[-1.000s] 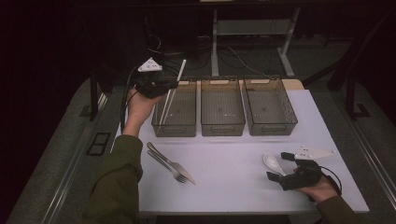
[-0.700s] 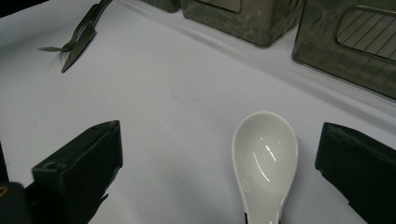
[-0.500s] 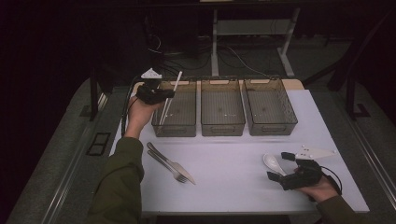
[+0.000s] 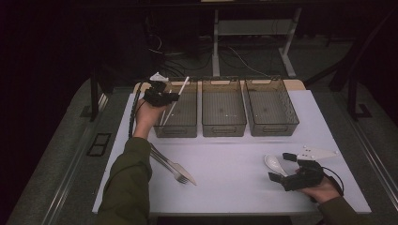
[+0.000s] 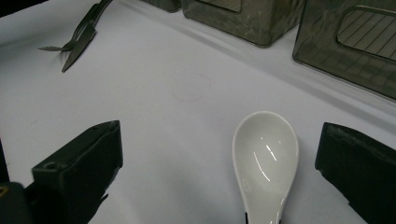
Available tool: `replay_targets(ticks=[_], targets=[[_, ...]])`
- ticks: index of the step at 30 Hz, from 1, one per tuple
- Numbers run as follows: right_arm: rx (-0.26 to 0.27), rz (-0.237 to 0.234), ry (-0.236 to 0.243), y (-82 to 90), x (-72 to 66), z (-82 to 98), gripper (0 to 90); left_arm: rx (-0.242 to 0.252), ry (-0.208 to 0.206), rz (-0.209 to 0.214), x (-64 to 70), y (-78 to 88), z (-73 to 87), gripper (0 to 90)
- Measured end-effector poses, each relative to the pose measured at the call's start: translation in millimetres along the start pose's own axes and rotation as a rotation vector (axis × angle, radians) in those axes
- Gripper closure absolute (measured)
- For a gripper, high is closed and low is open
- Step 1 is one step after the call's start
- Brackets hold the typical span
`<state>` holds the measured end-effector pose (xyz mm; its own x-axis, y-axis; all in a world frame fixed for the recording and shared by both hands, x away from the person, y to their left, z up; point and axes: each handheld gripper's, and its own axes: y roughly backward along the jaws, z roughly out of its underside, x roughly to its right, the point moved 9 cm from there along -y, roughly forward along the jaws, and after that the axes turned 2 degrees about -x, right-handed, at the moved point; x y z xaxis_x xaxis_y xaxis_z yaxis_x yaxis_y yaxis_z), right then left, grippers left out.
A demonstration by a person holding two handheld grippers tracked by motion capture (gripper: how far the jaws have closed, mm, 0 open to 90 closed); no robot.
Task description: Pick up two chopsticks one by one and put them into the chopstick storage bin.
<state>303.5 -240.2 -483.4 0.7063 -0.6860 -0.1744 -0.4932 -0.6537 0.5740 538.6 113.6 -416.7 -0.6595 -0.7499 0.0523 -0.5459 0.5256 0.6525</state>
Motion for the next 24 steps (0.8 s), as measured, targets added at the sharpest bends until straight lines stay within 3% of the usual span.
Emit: replay_targets(ticks=[8, 13, 18, 24], targets=[[0.005, -0.002, -0.002, 1.0, 0.1, -0.6, 0.7, -0.067, 0.0, -0.026, -0.9, -18.7, 8.8, 86.4], [0.005, -0.003, -0.002, 1.1, -0.2, -0.7, 0.7, -0.053, -0.003, -0.014, 3.8, -17.5, 6.0, 86.6], [0.003, -0.002, 0.001, 1.0, -0.5, -0.2, 0.7, -0.022, -0.023, 0.025, 13.6, -10.2, -0.1, 80.6], [0.003, 0.002, 0.002, 0.7, 0.0, -0.3, 0.7, 0.012, -0.035, 0.096, 32.9, 4.0, -4.7, 67.5]])
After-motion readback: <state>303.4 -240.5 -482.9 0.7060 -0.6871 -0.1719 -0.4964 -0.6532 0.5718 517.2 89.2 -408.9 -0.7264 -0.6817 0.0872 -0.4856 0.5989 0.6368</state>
